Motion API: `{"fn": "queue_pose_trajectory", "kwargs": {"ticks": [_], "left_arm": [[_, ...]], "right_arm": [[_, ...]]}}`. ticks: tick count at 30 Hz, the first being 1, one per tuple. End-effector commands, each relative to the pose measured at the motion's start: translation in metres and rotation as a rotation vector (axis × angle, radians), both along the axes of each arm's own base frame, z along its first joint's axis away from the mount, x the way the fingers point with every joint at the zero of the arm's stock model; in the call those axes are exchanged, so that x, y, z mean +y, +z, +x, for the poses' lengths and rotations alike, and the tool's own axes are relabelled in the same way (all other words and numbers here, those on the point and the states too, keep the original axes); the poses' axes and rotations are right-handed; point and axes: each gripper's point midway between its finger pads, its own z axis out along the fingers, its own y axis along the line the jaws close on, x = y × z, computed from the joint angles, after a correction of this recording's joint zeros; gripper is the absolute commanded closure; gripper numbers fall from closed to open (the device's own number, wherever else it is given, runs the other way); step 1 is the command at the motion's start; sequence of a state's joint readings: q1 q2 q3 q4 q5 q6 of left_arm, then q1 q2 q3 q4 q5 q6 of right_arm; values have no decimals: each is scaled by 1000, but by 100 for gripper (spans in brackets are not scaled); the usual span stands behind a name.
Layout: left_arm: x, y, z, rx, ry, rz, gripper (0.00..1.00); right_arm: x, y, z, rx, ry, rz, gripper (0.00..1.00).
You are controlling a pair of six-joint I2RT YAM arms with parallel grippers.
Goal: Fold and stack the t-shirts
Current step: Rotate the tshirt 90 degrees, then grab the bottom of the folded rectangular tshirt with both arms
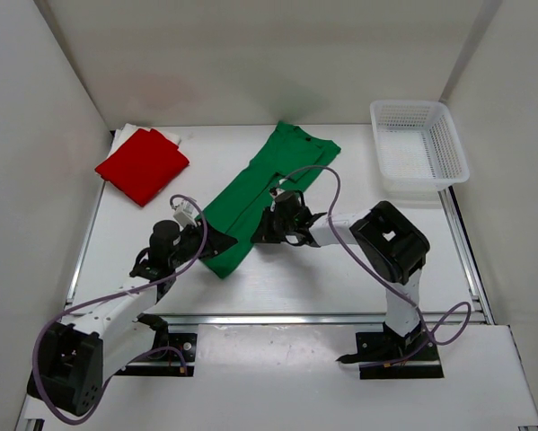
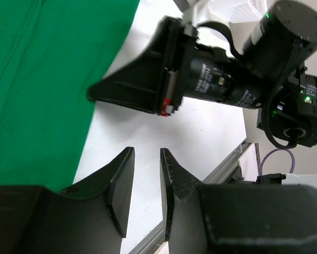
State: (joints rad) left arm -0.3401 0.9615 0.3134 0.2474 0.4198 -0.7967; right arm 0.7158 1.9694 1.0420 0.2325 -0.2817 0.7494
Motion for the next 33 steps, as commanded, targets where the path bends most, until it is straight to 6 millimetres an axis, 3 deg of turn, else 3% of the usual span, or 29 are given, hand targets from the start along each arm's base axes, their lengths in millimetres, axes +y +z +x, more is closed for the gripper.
{"fn": "queue_pose_trajectory", "kwargs": {"ticks": [1, 3, 4, 7, 8, 9, 11, 13, 14, 16, 20, 27, 33], "left_arm": [[0, -2, 0, -10, -16, 14, 63], [-4, -5, 0, 0, -22, 21, 64], [-8, -6, -2, -4, -36, 30, 64], [-20, -21, -12, 36, -85, 54, 63], [-23, -26, -15, 39, -95, 73, 64], [-27, -32, -20, 57, -119, 87, 63], [-28, -48, -28, 80, -149, 160, 61], [-23, -60, -32, 83, -153, 245, 60], [-21, -63, -32, 78, -144, 274, 60], [-19, -73, -39, 95, -160, 324, 53], [-26, -90, -49, 150, -225, 349, 45], [-44, -99, -55, 189, -282, 319, 40], [-55, -102, -59, 206, -322, 315, 47]], "right_arm": [[-43, -4, 0, -8, -63, -50, 100], [-72, 11, 0, -33, -94, -45, 100], [-97, 4, -5, -15, -101, -65, 100], [-157, 13, -15, -17, -155, -86, 98], [-169, 7, -25, 1, -165, -94, 92], [-183, 16, -26, -15, -177, -71, 88], [-201, 25, -34, -37, -201, -54, 68], [-206, 29, -46, -54, -198, -89, 61], [-212, 18, -58, -20, -213, -143, 59], [-215, 16, -73, -8, -227, -171, 58], [-212, -2, -111, 63, -221, -203, 63], [-209, -10, -143, 122, -223, -154, 68], [-198, -12, -161, 164, -194, -89, 70]]}}
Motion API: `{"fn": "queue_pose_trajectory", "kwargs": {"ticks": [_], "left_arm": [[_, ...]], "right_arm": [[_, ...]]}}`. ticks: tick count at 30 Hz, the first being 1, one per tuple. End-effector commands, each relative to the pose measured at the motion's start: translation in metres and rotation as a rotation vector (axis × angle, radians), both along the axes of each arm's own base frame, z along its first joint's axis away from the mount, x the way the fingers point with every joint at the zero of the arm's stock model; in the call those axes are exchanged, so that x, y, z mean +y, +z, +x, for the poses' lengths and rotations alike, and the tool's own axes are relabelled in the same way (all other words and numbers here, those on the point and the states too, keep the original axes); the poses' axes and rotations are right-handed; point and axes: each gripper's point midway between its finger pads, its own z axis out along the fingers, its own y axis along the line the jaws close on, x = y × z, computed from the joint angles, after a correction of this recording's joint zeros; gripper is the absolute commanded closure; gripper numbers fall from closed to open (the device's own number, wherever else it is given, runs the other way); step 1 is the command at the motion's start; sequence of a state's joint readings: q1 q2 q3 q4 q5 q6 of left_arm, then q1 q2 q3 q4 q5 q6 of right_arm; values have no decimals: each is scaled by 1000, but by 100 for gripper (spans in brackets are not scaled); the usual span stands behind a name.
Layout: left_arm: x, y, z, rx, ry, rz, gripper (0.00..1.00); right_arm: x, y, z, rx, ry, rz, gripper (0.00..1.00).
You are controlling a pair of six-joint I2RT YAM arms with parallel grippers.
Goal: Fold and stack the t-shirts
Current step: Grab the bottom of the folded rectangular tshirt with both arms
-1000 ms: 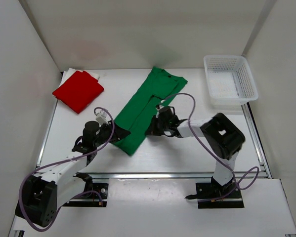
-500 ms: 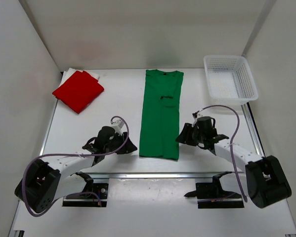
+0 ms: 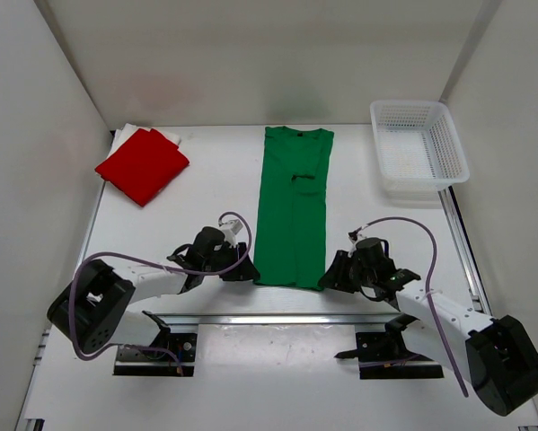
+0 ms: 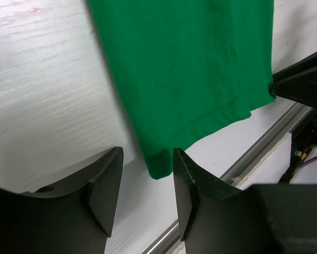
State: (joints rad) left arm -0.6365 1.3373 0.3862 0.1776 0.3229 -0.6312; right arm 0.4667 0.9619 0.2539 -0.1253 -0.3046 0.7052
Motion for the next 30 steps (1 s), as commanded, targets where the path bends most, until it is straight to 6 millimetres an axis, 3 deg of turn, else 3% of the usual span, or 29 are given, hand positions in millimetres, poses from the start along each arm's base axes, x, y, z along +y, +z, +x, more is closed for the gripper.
{"fn": "queue_pose_trajectory", "kwargs": {"ticks": [1, 8, 10, 12, 14, 18, 19, 21, 23, 26, 27, 29, 30], "left_arm": [[-4, -6, -11, 33, -39, 8, 48], [-15, -5, -18, 54, -79, -52, 76], [-19, -2, -20, 61, -87, -73, 91], [-14, -2, -25, 65, -83, -65, 99], [1, -8, -39, 80, -72, -44, 100], [25, -10, -65, 102, -53, -9, 100], [31, -11, -80, 124, -67, 12, 100], [35, -1, -87, 116, -57, -2, 100], [37, 28, -70, 55, 0, -56, 100], [34, 69, -34, -43, 40, -113, 100], [29, 77, -21, -49, 42, -109, 100], [18, 92, 4, -85, 40, -104, 100], [12, 101, 23, -102, 57, -109, 100]], "right_arm": [[1, -12, -19, 69, 6, 5, 71], [10, -1, -10, 22, 13, 57, 98], [13, 2, -13, 15, 24, 73, 100], [13, 3, -17, 19, 37, 57, 100], [11, 4, -24, 15, 35, 51, 100], [23, 6, -58, 79, 93, 73, 100], [23, 12, -59, 73, 82, 76, 100], [26, 22, -61, 50, 96, 60, 100], [25, 34, -51, 11, 89, 57, 100], [24, 64, -14, -88, 85, 94, 100], [18, 63, -2, -94, 70, 85, 100], [19, 85, 27, -163, 82, 84, 100], [15, 82, 40, -174, 85, 50, 100]]}}
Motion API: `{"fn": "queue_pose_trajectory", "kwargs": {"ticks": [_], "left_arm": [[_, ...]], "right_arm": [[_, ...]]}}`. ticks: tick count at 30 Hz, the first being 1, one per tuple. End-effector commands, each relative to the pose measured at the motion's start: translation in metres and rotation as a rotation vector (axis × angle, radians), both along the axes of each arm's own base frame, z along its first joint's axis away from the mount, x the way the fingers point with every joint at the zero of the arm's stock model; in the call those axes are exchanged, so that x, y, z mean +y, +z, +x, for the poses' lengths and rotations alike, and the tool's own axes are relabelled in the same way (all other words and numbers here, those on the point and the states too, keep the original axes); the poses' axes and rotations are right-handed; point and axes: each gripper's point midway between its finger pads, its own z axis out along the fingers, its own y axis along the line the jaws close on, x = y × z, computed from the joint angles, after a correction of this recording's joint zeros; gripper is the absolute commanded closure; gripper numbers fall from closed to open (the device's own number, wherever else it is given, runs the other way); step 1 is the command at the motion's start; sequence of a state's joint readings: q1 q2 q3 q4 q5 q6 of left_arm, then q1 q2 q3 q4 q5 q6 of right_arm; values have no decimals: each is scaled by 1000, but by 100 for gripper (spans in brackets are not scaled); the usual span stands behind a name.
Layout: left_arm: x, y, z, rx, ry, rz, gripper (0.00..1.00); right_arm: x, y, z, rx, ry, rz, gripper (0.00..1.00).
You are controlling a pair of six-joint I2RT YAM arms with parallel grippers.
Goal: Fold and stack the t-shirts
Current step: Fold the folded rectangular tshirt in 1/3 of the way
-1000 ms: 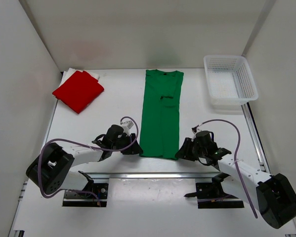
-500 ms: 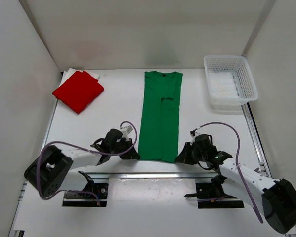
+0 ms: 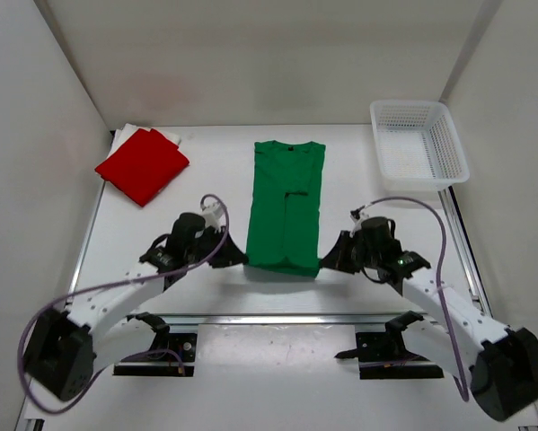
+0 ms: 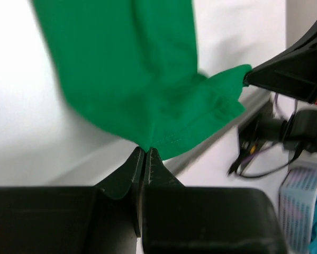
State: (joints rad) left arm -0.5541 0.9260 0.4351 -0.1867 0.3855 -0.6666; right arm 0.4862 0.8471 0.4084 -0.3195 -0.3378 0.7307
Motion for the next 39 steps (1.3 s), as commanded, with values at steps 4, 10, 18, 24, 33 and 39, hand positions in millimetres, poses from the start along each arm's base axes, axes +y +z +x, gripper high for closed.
{"fn": "queue_pose_trajectory", "kwargs": {"ticks": [4, 10, 18, 24, 33, 39], "left_arm": [[-27, 45, 109, -115, 78, -26, 100], [-13, 34, 204, -92, 219, -18, 100], [-25, -4, 245, -27, 244, 39, 100], [-33, -20, 263, -11, 261, 37, 92], [-15, 44, 259, -127, 359, -94, 58], [-47, 33, 203, -102, 266, -151, 61]], "right_arm": [[-8, 38, 105, -196, 12, -64, 100], [-23, 41, 191, -238, -56, -84, 100], [-32, 17, 251, -202, -79, -82, 100], [-35, -4, 270, -167, -87, -84, 100], [-37, 33, 278, -264, -122, -125, 67], [-3, 34, 248, -295, -20, -145, 94]]}}
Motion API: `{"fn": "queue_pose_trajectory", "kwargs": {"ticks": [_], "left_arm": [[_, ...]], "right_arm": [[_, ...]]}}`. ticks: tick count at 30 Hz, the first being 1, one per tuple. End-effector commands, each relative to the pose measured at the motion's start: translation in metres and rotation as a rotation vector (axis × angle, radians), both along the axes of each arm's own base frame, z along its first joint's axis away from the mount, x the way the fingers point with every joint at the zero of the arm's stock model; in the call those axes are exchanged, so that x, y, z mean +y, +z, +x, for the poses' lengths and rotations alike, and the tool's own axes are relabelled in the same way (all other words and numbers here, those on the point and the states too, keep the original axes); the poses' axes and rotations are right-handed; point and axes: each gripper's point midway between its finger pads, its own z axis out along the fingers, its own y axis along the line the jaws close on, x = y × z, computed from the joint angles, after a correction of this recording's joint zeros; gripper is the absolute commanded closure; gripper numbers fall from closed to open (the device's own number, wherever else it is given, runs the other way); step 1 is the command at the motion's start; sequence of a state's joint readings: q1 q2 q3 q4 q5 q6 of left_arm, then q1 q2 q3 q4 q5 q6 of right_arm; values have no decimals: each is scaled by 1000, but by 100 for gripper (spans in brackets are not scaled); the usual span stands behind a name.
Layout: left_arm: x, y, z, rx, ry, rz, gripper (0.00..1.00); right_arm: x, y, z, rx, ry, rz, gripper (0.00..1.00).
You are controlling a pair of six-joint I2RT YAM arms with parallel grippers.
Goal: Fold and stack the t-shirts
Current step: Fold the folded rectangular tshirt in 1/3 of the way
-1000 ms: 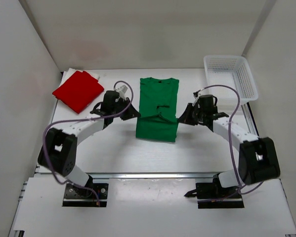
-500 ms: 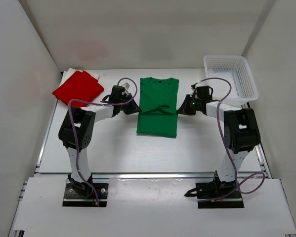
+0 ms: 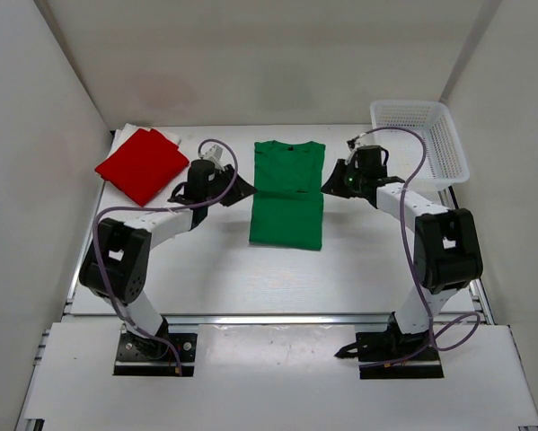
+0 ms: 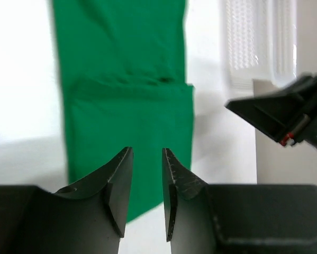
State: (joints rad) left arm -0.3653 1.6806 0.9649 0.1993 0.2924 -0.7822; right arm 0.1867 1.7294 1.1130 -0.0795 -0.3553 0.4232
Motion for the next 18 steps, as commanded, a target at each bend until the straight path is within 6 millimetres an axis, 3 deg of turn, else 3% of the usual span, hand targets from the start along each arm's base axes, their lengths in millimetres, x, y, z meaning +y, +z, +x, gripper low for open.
{"fn": "queue_pose_trajectory", "kwargs": {"ticks": [1, 5, 8, 9, 11, 14, 18], "left_arm": [[-32, -8, -37, 4, -86, -45, 62], [-46, -64, -69, 133, -165, -4, 67], [-37, -88, -87, 183, -161, 0, 68], [-33, -88, -86, 174, -151, 0, 68], [-25, -98, -101, 194, -141, 10, 68], [-23, -102, -119, 216, -157, -12, 68], [-20, -86, -128, 183, -161, -55, 67]], "right_arm": [[30, 0, -17, -26, 105, -6, 99], [59, -24, -36, 33, 198, 26, 100], [61, -28, -51, 35, 177, 8, 100], [59, -43, -71, 86, 182, -2, 100], [61, -41, -81, 49, 174, 29, 100], [53, -61, -107, 97, 163, 24, 100], [49, -77, -124, 149, 177, 19, 100]]}}
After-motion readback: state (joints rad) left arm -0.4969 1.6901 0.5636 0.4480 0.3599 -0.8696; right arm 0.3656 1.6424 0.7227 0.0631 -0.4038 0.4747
